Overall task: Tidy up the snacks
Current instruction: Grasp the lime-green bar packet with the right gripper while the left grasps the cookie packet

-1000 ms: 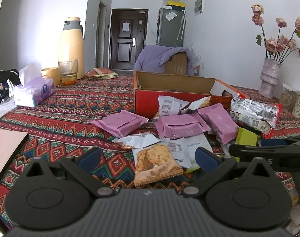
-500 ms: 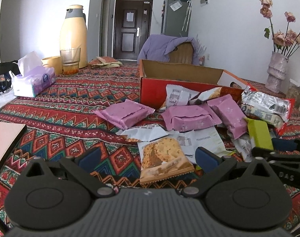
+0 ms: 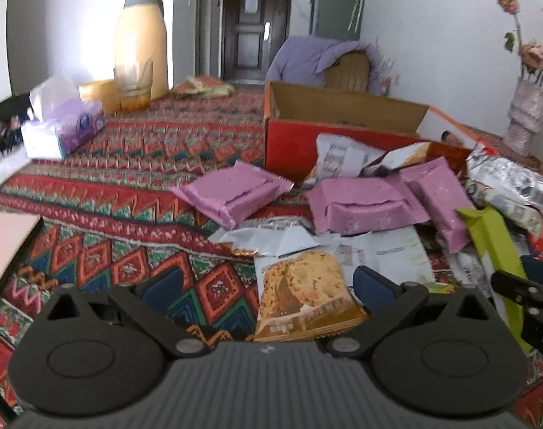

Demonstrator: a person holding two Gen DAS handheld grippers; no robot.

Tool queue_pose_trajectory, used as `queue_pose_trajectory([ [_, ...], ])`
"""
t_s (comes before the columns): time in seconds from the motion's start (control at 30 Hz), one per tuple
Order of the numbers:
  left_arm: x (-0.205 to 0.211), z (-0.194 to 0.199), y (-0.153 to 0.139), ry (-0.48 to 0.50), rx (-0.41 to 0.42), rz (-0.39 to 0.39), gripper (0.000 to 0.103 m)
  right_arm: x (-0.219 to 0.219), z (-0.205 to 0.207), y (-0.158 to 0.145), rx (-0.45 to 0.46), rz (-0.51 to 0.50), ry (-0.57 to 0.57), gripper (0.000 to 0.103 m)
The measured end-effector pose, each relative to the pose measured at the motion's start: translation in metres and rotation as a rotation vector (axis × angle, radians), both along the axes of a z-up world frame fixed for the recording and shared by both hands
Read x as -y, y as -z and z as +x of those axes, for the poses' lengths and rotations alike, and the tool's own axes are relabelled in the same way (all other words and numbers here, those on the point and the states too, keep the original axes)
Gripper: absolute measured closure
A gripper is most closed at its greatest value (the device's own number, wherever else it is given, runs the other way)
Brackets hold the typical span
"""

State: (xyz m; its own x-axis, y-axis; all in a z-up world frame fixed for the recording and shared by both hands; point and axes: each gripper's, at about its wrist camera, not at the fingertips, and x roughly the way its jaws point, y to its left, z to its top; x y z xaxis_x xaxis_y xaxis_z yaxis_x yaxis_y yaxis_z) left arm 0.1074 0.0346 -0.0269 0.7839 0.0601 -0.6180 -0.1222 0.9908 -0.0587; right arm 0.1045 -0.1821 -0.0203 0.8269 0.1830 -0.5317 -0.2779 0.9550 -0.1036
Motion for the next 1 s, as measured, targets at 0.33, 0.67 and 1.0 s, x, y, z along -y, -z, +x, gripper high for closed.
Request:
queue_pose_trajectory([
  [0.33, -0.004, 0.011, 0.006, 0.026, -0.047, -0.069, 0.019, 0.003, 0.003, 0.004, -0.006, 0.032, -0.004, 0.068],
  [0.67, 0.000, -0.004, 0.000, 0.082, -0.003, -0.098, 0.061, 0.002, 0.002, 0.007, -0.004, 0.062, 0.018, 0.069],
  [1.0, 0.004, -0.028, -0.010, 0.119, 0.047, -0.085, 0.062, 0.009, -0.015, -0.009, 0.067, 0.127, 0.018, 0.070],
])
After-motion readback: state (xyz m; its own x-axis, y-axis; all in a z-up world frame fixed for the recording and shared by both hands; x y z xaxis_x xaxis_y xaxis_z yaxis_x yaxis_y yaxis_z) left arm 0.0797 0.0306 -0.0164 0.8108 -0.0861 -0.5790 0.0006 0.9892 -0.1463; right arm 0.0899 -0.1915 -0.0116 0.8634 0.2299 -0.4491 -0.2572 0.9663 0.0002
